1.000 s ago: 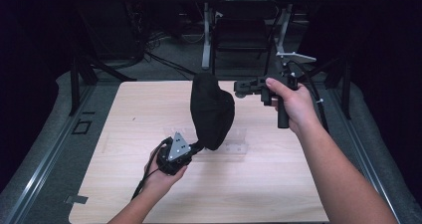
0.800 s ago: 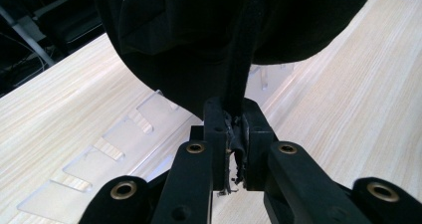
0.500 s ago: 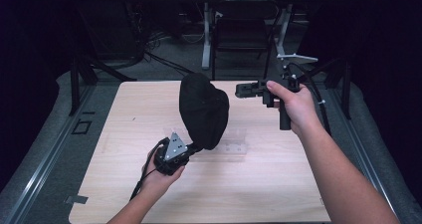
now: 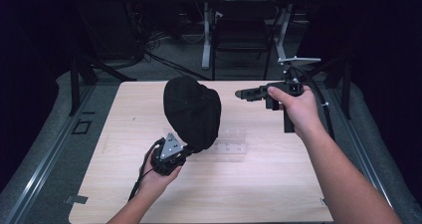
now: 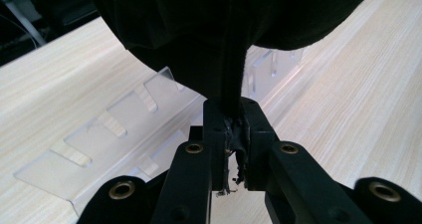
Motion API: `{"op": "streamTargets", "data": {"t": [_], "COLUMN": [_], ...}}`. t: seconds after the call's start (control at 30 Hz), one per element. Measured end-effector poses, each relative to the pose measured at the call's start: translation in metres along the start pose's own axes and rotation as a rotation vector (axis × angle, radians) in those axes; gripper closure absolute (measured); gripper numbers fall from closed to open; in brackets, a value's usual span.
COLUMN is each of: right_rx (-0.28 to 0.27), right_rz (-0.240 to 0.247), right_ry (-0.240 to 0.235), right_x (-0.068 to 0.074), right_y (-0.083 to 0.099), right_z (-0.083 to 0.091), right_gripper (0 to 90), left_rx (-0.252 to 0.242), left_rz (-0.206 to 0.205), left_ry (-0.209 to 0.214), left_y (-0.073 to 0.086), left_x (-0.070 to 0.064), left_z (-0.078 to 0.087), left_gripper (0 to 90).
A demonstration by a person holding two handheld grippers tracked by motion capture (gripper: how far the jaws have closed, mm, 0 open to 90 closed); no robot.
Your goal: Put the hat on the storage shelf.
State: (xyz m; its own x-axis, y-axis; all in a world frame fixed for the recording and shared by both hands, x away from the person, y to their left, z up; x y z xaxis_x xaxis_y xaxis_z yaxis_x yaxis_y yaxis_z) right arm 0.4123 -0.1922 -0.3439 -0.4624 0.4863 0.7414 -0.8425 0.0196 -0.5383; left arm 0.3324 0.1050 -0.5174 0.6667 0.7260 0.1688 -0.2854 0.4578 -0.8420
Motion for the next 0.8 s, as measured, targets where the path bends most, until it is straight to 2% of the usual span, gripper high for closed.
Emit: {"op": "streamTargets", "data": {"t": [0.1,0.2,0.3,0.43,0.47,0.5,0.6,0.7,0.8], "right_rx": [0.013,0.024,0.041,0.059,0.069,0.080,0.092,0.104,0.109], "right_rz": [0.023,0.052,0.086,0.124,0.141,0.163,0.201,0.228,0.236], "right_ry": [0.034,0.079,0.111,0.166,0.197,0.238,0.296,0.338,0.347], "right_x": [-0.001,-0.001,-0.001,-0.001,-0.002,-0.003,-0.003,-0.002,-0.004], "right_y": [0.002,0.005,0.008,0.012,0.014,0.016,0.020,0.024,0.030], "right_z": [-0.001,-0.002,-0.002,-0.003,-0.003,-0.004,-0.004,-0.005,-0.005], "right_gripper": [59.4,59.5,59.5,59.5,59.4,59.4,59.2,58.9,58.9], "left_rx": [0.017,0.048,0.049,0.047,0.050,0.056,0.053,0.060,0.067], "left_rz": [0.019,0.011,0.037,0.041,0.039,-0.003,0.009,0.008,0.007], "left_ry": [0.001,-0.005,-0.005,-0.012,-0.013,0.017,0.005,0.008,0.013], "left_y": [0.006,0.013,0.019,0.022,0.023,0.024,0.026,0.027,0.028], "left_x": [0.002,0.002,0.003,0.003,0.003,0.005,0.003,0.004,0.005], "left_z": [-0.003,-0.007,-0.007,-0.008,-0.008,-0.008,-0.008,-0.006,-0.004], "left_gripper": [83.9,83.3,83.1,83.1,82.9,82.8,82.5,81.8,77.7]}}
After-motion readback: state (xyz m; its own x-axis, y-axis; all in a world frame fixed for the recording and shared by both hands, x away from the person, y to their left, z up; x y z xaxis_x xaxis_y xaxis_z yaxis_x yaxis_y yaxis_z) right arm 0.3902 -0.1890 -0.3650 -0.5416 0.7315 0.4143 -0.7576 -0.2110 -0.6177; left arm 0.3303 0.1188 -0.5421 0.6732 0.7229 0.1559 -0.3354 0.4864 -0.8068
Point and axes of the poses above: each handheld gripper's, and its own axes: z roughly backward along the jaws, y roughly out of its underside, x roughly to its left, the point moved 3 cm from there along -z, roughly forward along the jaws, and after that the axes turned 7 degrees about -y, right-handed, at the moved point
